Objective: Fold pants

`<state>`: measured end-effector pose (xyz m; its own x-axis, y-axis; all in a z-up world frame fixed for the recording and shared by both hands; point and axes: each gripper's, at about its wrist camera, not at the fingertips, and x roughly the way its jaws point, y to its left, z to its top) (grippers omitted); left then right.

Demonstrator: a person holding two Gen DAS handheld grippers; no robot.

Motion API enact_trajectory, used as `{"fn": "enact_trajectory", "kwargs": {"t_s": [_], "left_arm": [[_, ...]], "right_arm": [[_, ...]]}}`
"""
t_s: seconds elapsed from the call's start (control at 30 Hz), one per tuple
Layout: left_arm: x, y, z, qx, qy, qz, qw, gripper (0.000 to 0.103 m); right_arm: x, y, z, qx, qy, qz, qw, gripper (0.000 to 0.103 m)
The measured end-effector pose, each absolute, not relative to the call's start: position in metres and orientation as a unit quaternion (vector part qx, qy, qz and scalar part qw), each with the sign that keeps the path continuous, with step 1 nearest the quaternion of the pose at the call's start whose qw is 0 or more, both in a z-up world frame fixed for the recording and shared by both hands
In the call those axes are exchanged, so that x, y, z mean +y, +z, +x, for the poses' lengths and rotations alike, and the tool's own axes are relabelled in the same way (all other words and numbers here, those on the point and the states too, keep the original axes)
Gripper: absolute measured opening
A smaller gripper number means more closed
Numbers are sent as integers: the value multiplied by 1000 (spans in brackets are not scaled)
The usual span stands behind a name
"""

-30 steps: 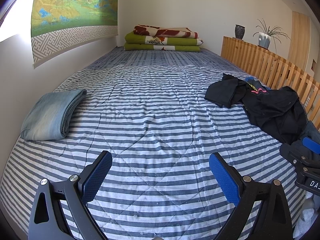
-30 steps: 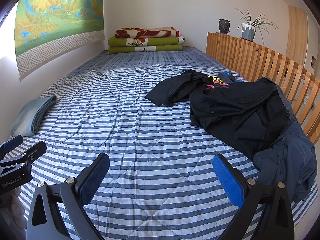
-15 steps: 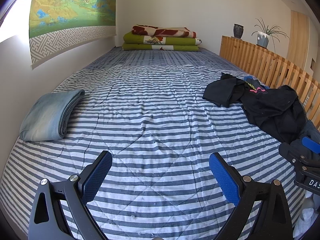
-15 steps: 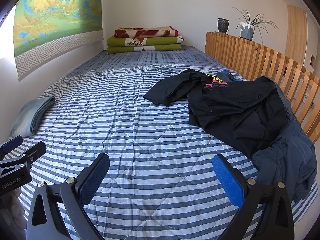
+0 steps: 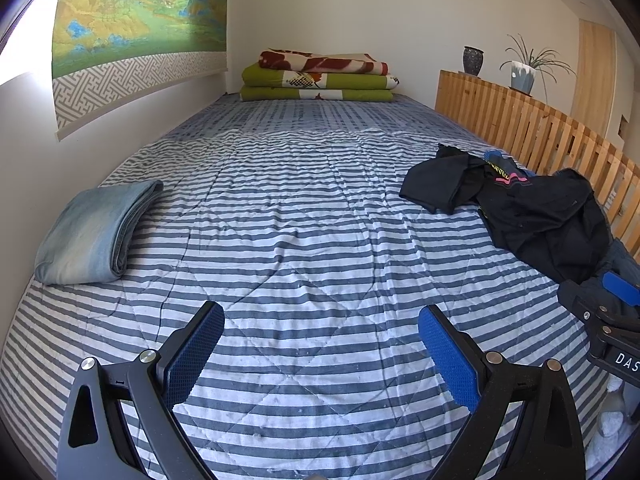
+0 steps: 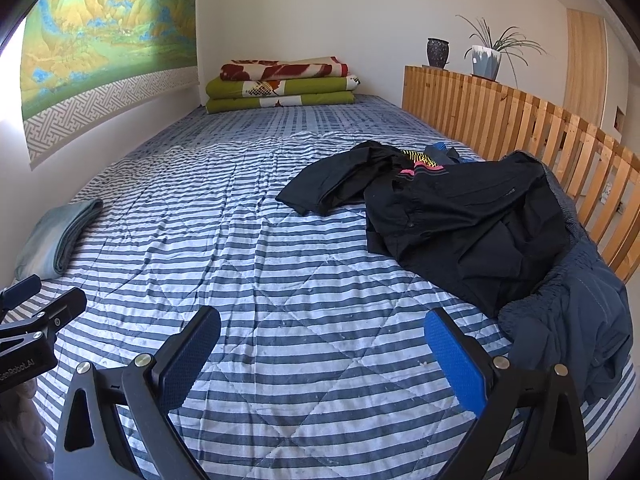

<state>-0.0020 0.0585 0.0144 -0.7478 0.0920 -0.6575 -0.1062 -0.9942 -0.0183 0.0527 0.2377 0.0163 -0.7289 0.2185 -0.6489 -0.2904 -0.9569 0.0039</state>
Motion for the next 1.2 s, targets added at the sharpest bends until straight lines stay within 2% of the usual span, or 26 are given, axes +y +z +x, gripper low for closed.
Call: {"fn": "enact_trajectory", "kwargs": {"t_s": [0.47, 0.83, 0.97, 1.2], "left_arm": [[67, 14, -13, -2, 932, -355, 71, 97], [80, 11, -18, -5, 930, -357, 91, 97], [78, 11, -24, -18, 927, -362, 92, 97], [82, 2, -37, -28, 921, -378, 88, 97]], "right_arm": [[291, 16, 48, 79, 921, -344, 164, 91], [331, 11, 44, 92, 909, -367, 178, 90], [355, 11, 46, 81, 900, -385, 188, 84], [420, 17, 41, 86, 884, -405, 216, 84]]}}
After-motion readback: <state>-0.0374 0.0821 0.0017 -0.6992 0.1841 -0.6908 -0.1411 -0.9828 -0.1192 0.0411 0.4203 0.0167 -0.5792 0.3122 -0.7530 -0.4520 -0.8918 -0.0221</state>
